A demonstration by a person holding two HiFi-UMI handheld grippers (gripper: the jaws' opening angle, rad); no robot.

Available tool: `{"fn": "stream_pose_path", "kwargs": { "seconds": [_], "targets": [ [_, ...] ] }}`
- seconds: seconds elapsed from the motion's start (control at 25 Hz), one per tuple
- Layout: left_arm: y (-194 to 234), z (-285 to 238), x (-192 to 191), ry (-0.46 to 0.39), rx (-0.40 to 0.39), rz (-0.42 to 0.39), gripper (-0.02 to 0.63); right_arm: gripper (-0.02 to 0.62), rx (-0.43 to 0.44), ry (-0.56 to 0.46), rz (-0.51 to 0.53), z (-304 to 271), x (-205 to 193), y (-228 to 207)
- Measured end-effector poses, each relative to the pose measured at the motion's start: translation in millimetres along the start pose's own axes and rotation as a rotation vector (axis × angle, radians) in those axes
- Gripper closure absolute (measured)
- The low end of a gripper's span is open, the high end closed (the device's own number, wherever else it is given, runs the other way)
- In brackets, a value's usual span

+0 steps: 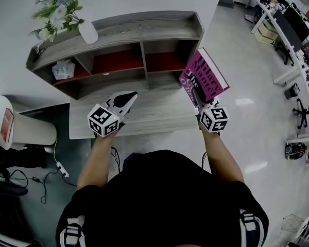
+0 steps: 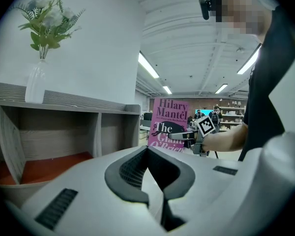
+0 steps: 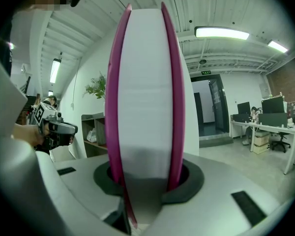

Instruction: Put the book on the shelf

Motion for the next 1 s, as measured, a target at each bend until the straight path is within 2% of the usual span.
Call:
{"fn": "stream_pose_path", "kwargs": {
  "seconds": [0.52,0.72,1.0],
  "targets": [
    [7,14,-4,0.004,0.027,0.014,0.589,0.446,-0.002,-0.005,0.0,-3,4,5],
    [15,18,-9,0.0,0.015,0.035,0.589,0.448,-0.016,-0.006,0.004,-7,6,8],
    [25,17,-5,0.013,-0.011,0.017,0.589,0.448,-0.049,0.006,0.016,-10,8,11]
  ]
}}
Point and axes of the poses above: the fingertips, and each gripper's own axes: z backward along the fingers, y to its left, x out of its top, the point moved 8 cm from there along z, backward along the fingers, and after that the axes turned 12 degrees about z, right-handed, at the moved point
